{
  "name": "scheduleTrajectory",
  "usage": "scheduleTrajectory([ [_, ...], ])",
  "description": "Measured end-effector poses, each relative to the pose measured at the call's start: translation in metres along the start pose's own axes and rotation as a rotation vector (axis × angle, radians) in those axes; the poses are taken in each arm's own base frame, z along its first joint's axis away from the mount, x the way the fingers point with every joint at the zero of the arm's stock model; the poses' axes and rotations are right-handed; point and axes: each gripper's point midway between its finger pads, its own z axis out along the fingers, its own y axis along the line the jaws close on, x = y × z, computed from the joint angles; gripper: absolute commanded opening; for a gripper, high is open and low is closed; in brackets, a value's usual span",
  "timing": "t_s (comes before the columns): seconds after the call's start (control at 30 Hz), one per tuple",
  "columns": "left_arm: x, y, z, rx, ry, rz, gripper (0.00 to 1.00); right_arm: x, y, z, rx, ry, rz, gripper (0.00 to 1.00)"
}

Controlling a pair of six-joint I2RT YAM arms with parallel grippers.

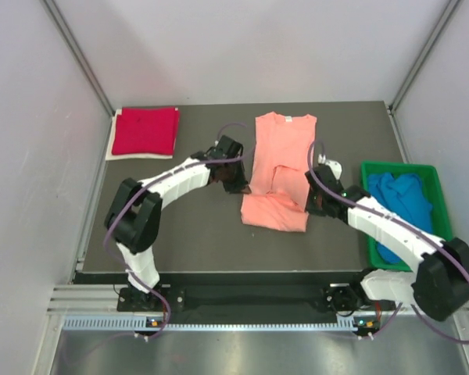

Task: Fold and stack the t-shirts
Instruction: Fold the tshirt

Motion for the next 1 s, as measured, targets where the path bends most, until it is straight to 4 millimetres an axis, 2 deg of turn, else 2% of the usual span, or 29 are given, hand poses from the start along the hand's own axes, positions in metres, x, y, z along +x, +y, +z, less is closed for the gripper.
scheduleTrajectory([
  [0.13, -0.041, -0.007, 0.019, -0.009, -0.012, 0.017, 0.00, -0.031, 0.001, 0.022, 0.004, 0.006, -0.044, 0.00],
  [0.23, -0.059, -0.005, 0.035, -0.021, 0.003, 0.020, 0.00, -0.053, 0.003, 0.041, 0.001, 0.025, -0.066, 0.00],
  [0.3, -0.067, -0.002, 0.043, -0.027, 0.015, 0.019, 0.00, -0.065, 0.001, 0.054, 0.008, 0.031, -0.073, 0.00],
  [0.43, -0.080, 0.003, 0.052, -0.031, 0.033, 0.008, 0.00, -0.074, -0.006, 0.072, 0.015, 0.063, -0.088, 0.00],
  [0.6, -0.100, -0.009, 0.059, 0.008, 0.024, 0.019, 0.00, -0.081, -0.008, 0.088, 0.006, 0.092, -0.104, 0.00],
  [0.83, -0.115, -0.019, 0.059, 0.041, 0.004, 0.025, 0.00, -0.099, 0.000, 0.094, -0.028, 0.073, -0.131, 0.01],
  [1.0, -0.127, -0.018, 0.063, 0.052, -0.006, 0.013, 0.00, -0.123, 0.004, 0.101, -0.038, 0.035, -0.129, 0.01],
])
